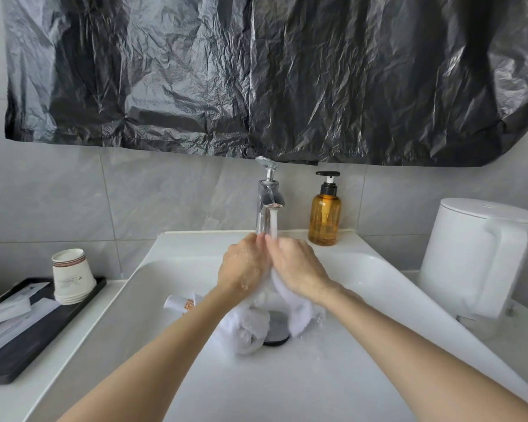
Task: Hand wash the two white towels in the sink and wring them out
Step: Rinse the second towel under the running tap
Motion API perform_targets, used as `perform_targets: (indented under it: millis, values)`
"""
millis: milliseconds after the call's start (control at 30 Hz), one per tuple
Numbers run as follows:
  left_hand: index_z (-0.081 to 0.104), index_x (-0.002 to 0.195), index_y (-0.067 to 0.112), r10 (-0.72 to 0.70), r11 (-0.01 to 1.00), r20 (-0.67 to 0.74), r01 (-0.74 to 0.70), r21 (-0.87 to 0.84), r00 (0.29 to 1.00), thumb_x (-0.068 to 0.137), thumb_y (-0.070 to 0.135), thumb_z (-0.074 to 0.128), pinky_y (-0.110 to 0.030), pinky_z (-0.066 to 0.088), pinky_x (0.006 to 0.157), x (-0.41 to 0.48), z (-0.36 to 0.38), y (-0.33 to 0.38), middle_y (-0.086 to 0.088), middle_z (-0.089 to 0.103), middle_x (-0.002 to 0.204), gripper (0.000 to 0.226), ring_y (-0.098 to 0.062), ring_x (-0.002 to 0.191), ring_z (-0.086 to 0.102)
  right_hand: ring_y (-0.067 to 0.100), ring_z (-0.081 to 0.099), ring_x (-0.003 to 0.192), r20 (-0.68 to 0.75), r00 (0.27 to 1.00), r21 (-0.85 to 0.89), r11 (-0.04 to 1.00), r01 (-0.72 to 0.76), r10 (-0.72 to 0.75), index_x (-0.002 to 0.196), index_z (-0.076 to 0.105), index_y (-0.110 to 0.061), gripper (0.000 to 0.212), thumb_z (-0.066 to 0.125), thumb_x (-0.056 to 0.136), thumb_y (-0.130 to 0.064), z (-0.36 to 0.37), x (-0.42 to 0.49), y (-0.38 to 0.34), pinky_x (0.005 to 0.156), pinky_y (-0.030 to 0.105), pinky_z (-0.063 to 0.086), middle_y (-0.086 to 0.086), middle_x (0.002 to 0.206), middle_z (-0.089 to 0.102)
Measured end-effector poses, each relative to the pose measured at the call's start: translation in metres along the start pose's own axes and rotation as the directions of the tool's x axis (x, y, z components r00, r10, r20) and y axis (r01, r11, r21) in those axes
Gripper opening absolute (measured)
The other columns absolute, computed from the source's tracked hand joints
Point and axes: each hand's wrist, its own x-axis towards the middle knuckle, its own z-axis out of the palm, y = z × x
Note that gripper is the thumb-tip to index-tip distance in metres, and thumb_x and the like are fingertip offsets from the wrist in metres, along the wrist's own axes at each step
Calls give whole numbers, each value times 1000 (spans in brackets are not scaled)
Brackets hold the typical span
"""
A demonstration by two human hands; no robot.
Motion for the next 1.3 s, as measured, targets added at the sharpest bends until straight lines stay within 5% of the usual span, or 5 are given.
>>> perform_targets:
  millis: [333,433,700,1067,1300]
  values:
    - [44,111,27,-79,988,441,13,151,894,69,39,73,-32,48,74,-2,-15,-14,2,62,102,52,-21,90,60,11,38,56,-51,882,639,694,-332,469,77,45,-16,33,41,101,-39,-36,28,22,51,27,30,-1,64,36]
    - [52,112,18,-86,960,416,187,-209,905,61,30,57,-28,52,64,-3,-24,-7,-5,63,89,52,-18,73,60,15,46,68,-20,848,728,590,-350,529,93,51,-15,25,43,100,-36,-40,25,21,56,27,34,4,77,46]
    - [65,111,18,-140,654,307,321,-685,941,61,45,74,-32,52,71,-1,-24,15,-5,70,95,58,-20,77,67,7,45,126,185,958,654,700,-287,220,129,59,-31,32,43,101,-26,-22,18,18,102,24,38,-11,133,52]
    - [62,90,21,19,902,-54,-40,-430,998,100,50,37,-38,47,85,-8,-1,20,-2,66,96,40,-20,95,62,18,59,86,-113,952,359,905,-229,286,95,59,-14,47,34,100,-52,9,2,-10,62,6,38,1,92,65]
    - [54,84,12,59,982,-3,-59,-180,998,94,46,37,-28,42,60,-4,1,16,-10,62,79,39,-29,73,61,41,59,96,-83,995,-64,996,-57,52,95,58,-19,42,23,103,-41,-6,2,-3,76,43,47,17,103,67]
